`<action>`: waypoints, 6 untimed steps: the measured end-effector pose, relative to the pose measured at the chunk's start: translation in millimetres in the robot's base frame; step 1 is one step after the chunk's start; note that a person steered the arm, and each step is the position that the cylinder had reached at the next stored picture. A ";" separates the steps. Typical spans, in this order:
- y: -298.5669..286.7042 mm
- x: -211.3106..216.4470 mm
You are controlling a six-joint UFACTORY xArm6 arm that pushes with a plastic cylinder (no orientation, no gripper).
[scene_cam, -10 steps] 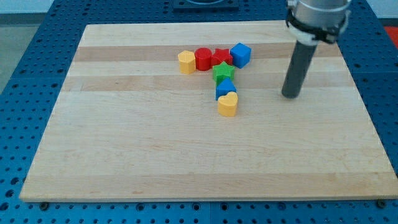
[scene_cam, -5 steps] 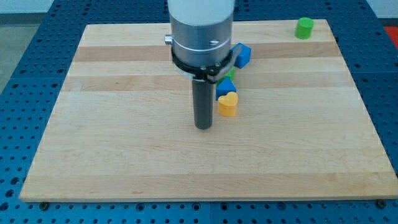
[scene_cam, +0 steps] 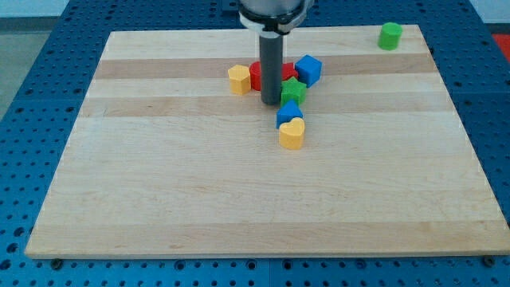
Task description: Move green circle towards bottom right
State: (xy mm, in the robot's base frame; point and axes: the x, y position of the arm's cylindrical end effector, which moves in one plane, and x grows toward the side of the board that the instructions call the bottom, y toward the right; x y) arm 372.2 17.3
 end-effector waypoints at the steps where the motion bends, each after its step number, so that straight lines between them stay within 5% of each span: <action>1: 26.7 0.0; 6: 147.6 23.8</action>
